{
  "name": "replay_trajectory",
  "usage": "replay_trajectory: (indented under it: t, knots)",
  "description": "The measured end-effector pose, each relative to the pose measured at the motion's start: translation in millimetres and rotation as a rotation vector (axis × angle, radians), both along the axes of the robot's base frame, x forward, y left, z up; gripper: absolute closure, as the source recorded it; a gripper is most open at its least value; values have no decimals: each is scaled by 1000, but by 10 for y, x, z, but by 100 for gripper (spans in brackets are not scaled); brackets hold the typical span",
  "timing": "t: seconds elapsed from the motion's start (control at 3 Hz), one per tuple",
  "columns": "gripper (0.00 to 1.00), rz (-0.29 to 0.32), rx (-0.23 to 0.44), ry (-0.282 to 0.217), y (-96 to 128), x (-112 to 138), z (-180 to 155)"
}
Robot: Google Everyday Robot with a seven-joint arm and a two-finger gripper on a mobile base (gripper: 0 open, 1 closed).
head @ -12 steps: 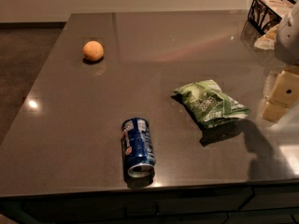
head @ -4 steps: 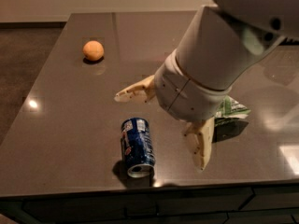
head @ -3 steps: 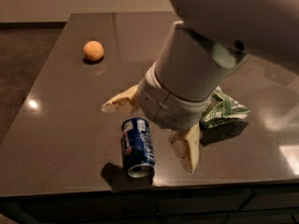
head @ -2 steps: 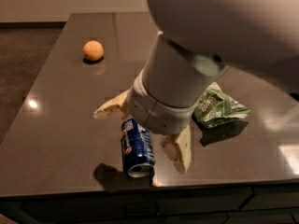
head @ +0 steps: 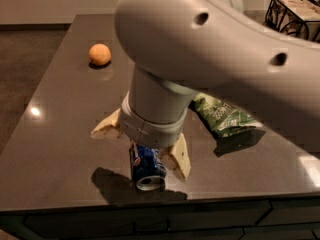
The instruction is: Move pepsi can near orange
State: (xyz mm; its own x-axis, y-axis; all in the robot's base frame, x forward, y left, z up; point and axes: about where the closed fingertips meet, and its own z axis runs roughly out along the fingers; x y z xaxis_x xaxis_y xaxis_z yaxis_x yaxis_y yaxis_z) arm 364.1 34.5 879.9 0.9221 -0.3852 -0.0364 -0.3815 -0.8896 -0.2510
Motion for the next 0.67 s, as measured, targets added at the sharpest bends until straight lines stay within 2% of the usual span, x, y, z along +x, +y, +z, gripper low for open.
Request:
replay_trajectory:
  t: [0.67]
  knots:
    - [0,42,-75,-19,-42,167,-250]
